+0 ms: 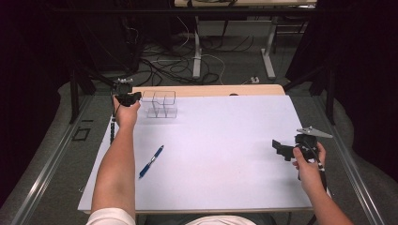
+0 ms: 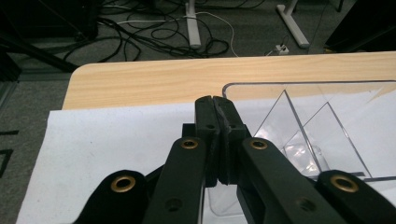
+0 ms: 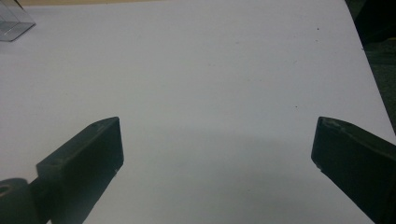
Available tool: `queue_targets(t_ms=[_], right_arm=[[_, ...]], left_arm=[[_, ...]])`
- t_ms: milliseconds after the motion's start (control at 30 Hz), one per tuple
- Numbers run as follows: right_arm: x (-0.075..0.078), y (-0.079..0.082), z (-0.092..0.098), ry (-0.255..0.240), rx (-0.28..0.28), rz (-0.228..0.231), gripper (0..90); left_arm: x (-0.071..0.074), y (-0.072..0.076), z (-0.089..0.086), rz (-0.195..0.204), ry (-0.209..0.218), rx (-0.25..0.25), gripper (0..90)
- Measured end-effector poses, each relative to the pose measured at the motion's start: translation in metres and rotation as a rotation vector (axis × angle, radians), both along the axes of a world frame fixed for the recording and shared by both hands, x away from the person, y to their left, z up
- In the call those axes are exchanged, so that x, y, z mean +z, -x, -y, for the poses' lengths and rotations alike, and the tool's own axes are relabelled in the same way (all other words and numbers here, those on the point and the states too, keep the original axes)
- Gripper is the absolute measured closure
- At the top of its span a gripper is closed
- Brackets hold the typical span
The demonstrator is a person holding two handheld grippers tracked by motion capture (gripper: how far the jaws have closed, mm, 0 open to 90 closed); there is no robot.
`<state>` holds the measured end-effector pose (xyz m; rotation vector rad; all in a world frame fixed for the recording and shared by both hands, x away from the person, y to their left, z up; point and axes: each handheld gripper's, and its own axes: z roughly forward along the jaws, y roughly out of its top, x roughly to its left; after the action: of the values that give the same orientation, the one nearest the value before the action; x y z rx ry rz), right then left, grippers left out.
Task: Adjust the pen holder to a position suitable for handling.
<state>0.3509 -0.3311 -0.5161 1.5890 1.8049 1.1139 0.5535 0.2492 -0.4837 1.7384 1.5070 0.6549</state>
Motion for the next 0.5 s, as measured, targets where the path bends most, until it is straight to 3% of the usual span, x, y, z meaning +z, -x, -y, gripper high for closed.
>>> queue_targets(t_ms=[333, 500], right_arm=[[-0.0001, 0.0, -0.0002, -0.013, 0.005, -0.004, 2.0], [-0.0002, 0.0001, -0.0009, -0.014, 0.011, -0.006, 2.0]], left_arm=[[-0.0056, -0.0038, -0.0003, -0.022, -0.003, -0.026, 90.0], [-0.0071, -0.0043, 0.0014, -0.022, 0.016, -0.052, 90.0]])
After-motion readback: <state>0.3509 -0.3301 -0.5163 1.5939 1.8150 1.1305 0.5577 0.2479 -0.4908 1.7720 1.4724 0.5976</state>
